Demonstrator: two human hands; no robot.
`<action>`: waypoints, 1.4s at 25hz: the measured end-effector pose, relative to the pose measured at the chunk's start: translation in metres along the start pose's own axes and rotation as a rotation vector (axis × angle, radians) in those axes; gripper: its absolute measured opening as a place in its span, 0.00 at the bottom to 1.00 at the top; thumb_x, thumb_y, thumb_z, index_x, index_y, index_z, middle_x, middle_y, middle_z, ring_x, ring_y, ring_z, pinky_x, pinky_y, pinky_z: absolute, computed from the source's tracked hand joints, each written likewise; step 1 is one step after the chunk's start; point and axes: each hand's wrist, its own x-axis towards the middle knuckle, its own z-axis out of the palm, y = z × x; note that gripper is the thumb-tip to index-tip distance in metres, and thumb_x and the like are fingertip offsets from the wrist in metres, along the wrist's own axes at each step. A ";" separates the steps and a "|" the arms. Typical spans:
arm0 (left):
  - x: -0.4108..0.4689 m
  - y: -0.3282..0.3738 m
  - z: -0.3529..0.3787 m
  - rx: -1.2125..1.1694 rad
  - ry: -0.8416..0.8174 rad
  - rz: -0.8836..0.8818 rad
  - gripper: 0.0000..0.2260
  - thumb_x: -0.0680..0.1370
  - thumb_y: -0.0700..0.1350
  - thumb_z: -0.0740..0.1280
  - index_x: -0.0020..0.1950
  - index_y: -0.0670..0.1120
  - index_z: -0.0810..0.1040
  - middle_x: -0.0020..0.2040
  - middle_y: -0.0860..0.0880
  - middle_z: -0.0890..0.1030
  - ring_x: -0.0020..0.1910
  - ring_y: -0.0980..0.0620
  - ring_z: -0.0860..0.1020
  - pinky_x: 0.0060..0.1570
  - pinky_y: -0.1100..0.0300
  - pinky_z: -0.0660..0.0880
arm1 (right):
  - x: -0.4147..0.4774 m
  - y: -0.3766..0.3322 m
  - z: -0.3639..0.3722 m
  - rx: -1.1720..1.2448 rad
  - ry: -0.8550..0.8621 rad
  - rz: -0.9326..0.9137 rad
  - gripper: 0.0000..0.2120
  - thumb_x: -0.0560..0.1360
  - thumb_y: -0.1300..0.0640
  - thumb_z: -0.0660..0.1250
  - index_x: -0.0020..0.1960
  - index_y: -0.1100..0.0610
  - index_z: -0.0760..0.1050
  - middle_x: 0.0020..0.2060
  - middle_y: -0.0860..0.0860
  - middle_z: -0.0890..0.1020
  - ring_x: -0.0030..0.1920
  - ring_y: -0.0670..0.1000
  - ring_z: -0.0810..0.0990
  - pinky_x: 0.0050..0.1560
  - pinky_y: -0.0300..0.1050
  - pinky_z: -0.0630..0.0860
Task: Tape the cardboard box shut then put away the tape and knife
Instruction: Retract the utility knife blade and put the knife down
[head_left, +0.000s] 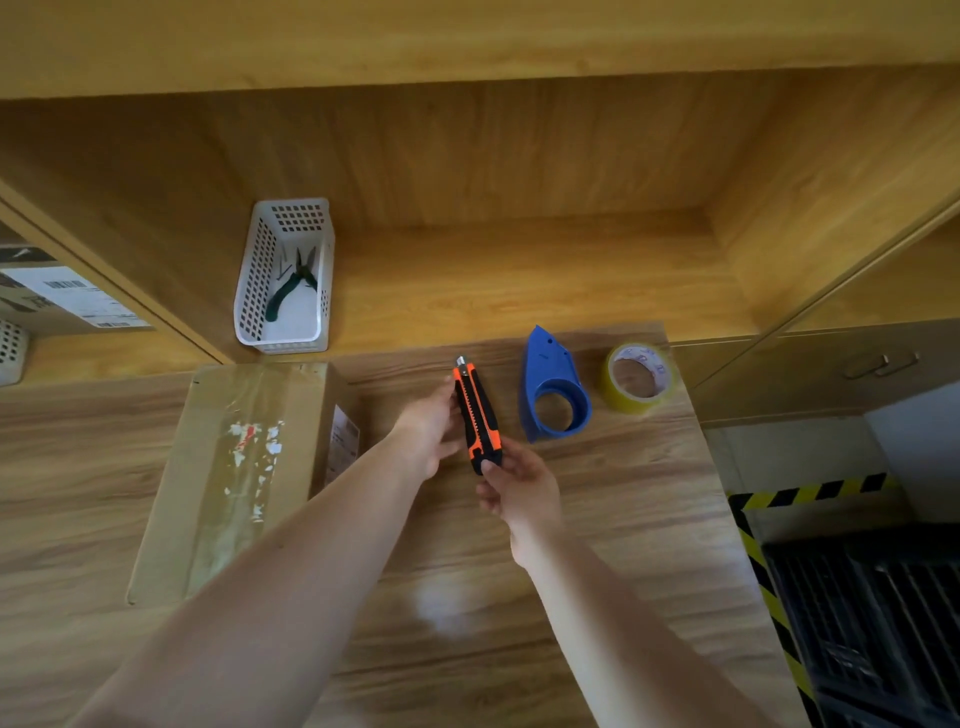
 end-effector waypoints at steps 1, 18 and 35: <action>0.004 -0.001 0.001 0.004 0.005 -0.004 0.10 0.81 0.52 0.62 0.48 0.47 0.77 0.46 0.51 0.78 0.51 0.52 0.74 0.55 0.49 0.76 | 0.004 0.000 0.001 0.004 0.001 0.002 0.16 0.75 0.65 0.68 0.59 0.51 0.78 0.50 0.53 0.85 0.35 0.48 0.79 0.36 0.42 0.78; 0.036 -0.016 0.014 0.041 -0.005 0.051 0.12 0.80 0.48 0.65 0.63 0.50 0.75 0.53 0.50 0.81 0.49 0.54 0.79 0.44 0.58 0.76 | 0.032 0.003 0.010 -0.085 0.035 0.032 0.14 0.74 0.65 0.65 0.57 0.53 0.79 0.42 0.51 0.83 0.42 0.50 0.79 0.45 0.45 0.77; 0.010 -0.009 -0.013 0.179 -0.019 0.070 0.16 0.79 0.41 0.65 0.66 0.51 0.73 0.56 0.49 0.79 0.55 0.50 0.79 0.54 0.52 0.79 | 0.008 -0.030 0.007 -0.324 0.030 -0.016 0.10 0.74 0.62 0.66 0.50 0.48 0.76 0.48 0.47 0.82 0.49 0.48 0.79 0.54 0.48 0.77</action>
